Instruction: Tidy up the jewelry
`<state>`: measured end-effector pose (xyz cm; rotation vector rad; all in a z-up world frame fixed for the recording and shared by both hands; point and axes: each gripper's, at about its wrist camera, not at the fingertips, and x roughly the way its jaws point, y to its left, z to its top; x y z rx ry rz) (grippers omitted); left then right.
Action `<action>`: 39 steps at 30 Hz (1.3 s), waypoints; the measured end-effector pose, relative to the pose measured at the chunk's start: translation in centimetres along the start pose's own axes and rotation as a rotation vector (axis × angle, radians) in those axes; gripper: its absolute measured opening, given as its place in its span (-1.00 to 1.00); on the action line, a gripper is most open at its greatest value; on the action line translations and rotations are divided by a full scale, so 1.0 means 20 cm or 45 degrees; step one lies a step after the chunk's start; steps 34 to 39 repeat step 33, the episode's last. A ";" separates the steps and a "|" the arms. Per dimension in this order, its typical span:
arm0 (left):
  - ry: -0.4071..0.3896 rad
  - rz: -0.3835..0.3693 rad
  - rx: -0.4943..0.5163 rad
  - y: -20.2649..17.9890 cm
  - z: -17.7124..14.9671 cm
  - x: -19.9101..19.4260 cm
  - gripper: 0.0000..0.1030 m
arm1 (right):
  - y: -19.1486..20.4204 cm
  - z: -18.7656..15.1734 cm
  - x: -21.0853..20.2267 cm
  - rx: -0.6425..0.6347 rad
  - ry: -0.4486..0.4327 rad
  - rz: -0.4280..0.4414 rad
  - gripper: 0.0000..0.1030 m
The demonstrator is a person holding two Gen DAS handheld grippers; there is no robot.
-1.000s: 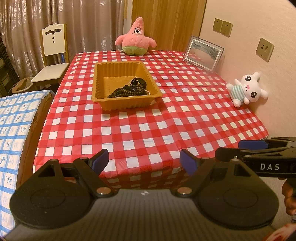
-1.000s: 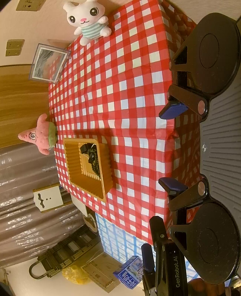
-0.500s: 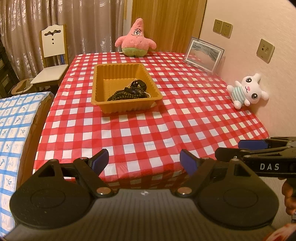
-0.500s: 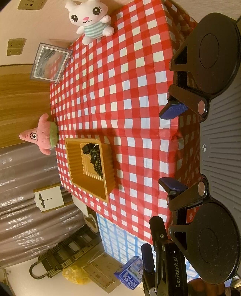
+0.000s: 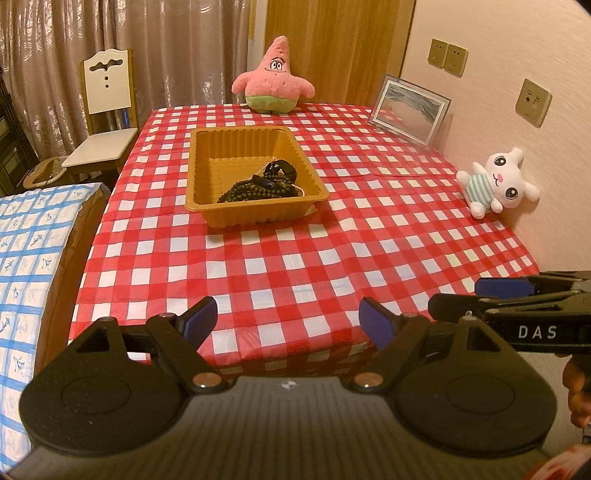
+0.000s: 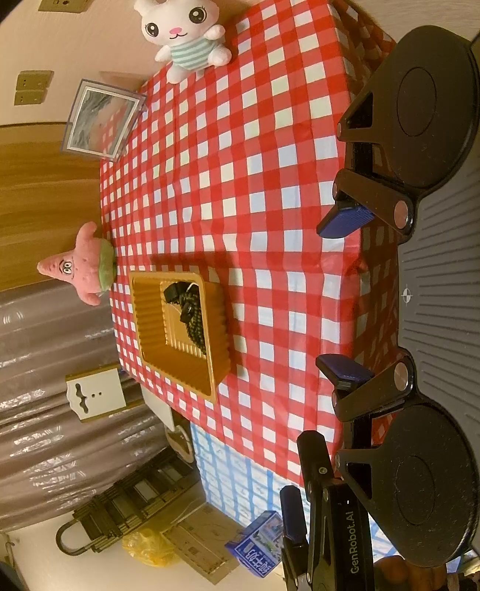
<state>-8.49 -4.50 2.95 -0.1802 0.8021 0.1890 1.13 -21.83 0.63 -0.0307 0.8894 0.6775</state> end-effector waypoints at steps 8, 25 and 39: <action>-0.001 -0.001 0.000 0.00 0.00 0.00 0.60 | 0.01 0.01 0.02 -0.003 -0.002 0.000 0.34; -0.003 0.000 0.002 0.01 0.01 0.01 0.60 | 0.01 0.01 0.02 -0.003 -0.002 0.000 0.34; -0.003 -0.005 0.000 0.01 0.02 0.01 0.60 | 0.02 0.02 0.03 -0.002 -0.002 -0.001 0.34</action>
